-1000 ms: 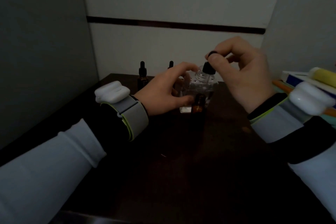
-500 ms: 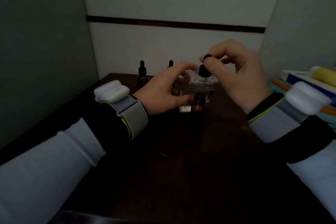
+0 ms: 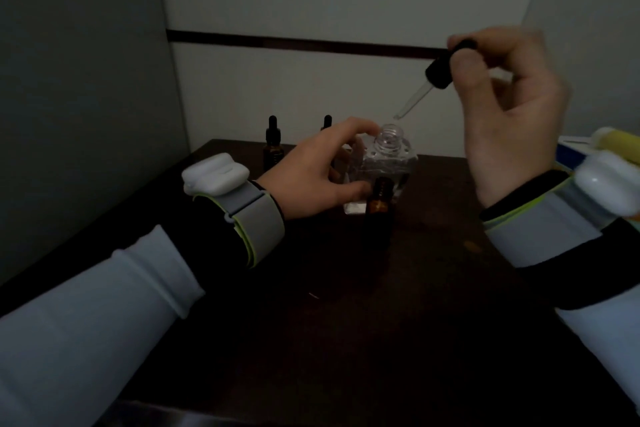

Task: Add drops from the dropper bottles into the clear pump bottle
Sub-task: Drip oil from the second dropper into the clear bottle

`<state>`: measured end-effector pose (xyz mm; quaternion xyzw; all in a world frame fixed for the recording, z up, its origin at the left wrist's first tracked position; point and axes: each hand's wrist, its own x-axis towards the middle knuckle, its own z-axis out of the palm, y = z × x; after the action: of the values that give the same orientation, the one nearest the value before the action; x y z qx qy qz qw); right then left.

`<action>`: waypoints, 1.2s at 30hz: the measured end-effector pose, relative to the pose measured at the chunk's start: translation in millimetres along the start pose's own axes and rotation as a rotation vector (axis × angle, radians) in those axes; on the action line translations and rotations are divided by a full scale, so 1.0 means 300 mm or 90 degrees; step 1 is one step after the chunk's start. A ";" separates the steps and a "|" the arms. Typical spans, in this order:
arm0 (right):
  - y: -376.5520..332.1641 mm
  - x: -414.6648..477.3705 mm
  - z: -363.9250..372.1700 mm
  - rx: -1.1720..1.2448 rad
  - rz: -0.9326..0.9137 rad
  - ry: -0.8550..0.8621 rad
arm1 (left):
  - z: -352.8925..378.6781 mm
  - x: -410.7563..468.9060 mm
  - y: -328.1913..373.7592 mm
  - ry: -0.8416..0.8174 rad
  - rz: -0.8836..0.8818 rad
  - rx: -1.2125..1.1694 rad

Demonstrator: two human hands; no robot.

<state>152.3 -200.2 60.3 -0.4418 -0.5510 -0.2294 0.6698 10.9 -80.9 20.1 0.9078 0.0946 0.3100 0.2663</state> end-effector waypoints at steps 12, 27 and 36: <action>0.051 -0.049 0.040 -0.149 0.040 -0.149 | -0.002 -0.002 0.006 0.000 0.000 0.008; 0.049 -0.049 0.041 -0.131 0.066 -0.143 | -0.004 -0.002 0.009 0.000 0.008 0.004; 0.046 -0.042 0.039 -0.092 0.076 -0.107 | -0.003 0.000 0.002 0.000 0.001 0.003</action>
<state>153.4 -185.8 43.7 -0.5386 -0.5598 -0.1907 0.6001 10.3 -81.1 21.0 0.9084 0.0941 0.3101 0.2641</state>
